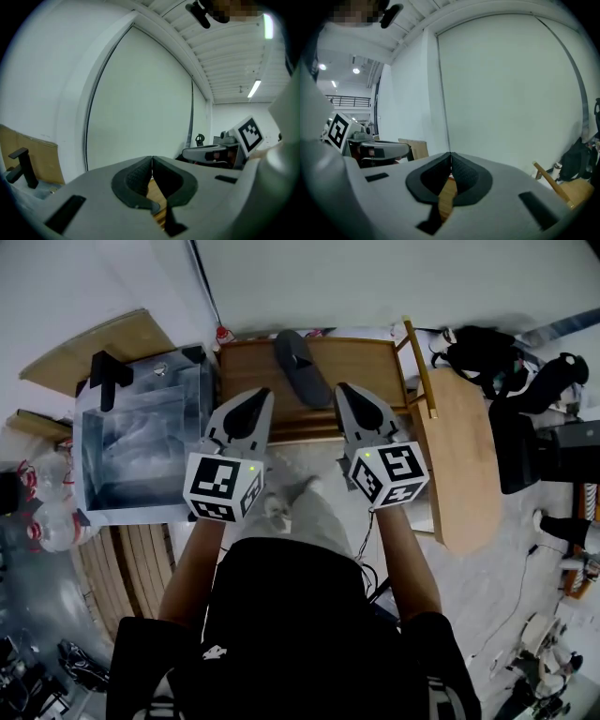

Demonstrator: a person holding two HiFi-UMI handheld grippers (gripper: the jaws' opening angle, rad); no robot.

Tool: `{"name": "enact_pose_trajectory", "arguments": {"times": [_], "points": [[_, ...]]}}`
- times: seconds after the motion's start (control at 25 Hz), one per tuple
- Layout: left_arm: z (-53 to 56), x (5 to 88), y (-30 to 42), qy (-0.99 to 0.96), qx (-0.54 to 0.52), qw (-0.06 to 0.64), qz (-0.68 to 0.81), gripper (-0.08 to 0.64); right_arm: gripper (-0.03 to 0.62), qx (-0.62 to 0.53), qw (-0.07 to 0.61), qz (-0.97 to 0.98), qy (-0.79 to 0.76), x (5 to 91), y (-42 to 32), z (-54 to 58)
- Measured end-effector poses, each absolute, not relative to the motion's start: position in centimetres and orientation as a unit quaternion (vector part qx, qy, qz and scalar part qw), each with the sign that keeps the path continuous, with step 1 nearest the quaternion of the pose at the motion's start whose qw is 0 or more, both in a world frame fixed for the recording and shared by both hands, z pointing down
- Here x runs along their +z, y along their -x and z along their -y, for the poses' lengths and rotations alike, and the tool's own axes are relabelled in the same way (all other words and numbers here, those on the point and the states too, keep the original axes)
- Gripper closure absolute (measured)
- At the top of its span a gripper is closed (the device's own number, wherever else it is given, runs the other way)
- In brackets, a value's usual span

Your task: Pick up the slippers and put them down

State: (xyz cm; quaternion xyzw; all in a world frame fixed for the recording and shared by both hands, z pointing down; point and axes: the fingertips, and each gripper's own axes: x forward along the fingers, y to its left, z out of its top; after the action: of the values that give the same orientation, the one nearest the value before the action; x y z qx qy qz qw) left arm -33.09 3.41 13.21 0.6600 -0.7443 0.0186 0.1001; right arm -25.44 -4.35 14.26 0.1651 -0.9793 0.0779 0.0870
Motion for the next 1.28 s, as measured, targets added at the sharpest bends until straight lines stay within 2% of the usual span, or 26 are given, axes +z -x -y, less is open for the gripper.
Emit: {"name": "enact_pose_trajectory", "arguments": {"times": [0.6,1.28], "points": [[4.3,17.5,36.0,-0.637,0.031,0.144,0.757,0.555,0.601,0.115,0.136,0.975,-0.131,19.8,28.8,12.1],[7.0,26.1,38.3,-0.594,0.055,0.220,0.772,0.555,0.529,0.135,0.262,0.953,-0.073,31.7,32.0,15.1]]}}
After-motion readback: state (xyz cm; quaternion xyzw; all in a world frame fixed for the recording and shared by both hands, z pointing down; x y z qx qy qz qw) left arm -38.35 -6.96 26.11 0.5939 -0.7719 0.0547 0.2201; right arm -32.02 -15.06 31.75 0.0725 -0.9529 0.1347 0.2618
